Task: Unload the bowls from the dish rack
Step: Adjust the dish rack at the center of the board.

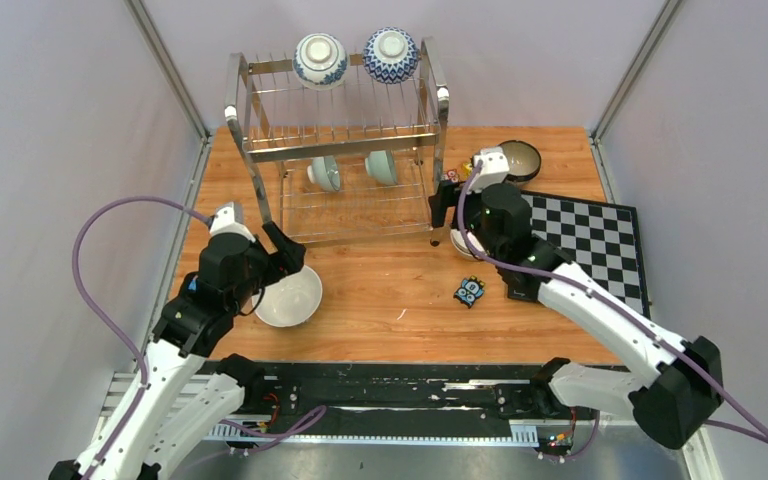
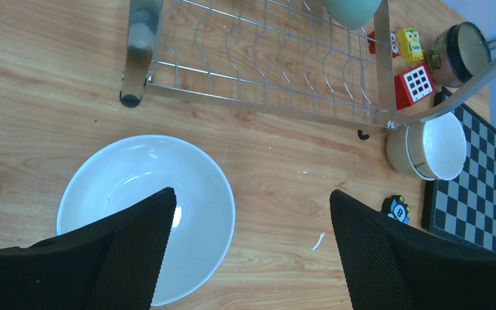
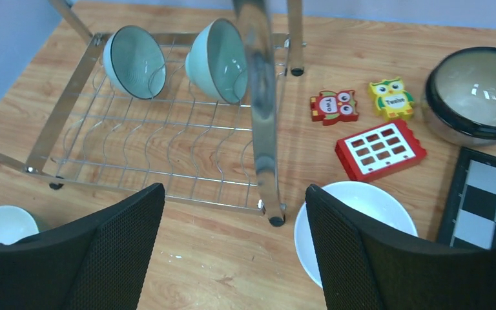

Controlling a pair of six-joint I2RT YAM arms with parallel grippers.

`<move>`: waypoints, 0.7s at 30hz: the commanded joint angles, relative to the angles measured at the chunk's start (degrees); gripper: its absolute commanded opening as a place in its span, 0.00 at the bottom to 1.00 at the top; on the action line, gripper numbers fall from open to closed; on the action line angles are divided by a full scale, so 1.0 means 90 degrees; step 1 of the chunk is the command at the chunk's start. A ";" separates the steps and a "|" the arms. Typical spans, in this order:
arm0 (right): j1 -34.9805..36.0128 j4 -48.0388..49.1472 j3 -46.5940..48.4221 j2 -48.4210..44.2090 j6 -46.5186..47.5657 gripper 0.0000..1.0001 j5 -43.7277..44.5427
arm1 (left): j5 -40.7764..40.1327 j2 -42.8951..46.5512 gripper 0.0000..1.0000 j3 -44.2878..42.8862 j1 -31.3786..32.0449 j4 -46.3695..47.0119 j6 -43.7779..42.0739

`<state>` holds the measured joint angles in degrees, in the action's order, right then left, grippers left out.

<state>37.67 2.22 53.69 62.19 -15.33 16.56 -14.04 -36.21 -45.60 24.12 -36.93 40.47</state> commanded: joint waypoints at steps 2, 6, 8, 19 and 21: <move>-0.0266 0.1408 0.0094 0.0715 0.0553 0.84 -0.0954 | 0.0210 0.0426 0.90 0.0238 -0.0048 -0.0194 -0.0112; -0.0425 0.1237 0.0593 0.1463 0.0719 0.84 -0.0634 | 0.0455 0.0502 0.91 0.0438 -0.0043 -0.0195 0.0001; -0.0536 0.1413 0.0642 0.1690 0.0712 0.81 -0.0839 | 0.0582 0.0551 0.91 0.0533 -0.0043 -0.0182 0.0040; -0.0662 0.1678 0.0929 0.2539 0.0739 0.71 -0.1005 | 0.0610 0.0634 0.92 0.0926 -0.0043 -0.0160 0.0083; -0.0662 0.1701 0.0931 0.2620 0.0721 0.69 -0.1028 | 0.0541 0.0614 0.92 0.0896 -0.0043 -0.0178 0.0044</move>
<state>32.67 15.31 60.34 84.53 -9.13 8.67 -9.02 -30.89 -37.69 24.10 -38.39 41.10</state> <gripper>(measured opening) 0.705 0.917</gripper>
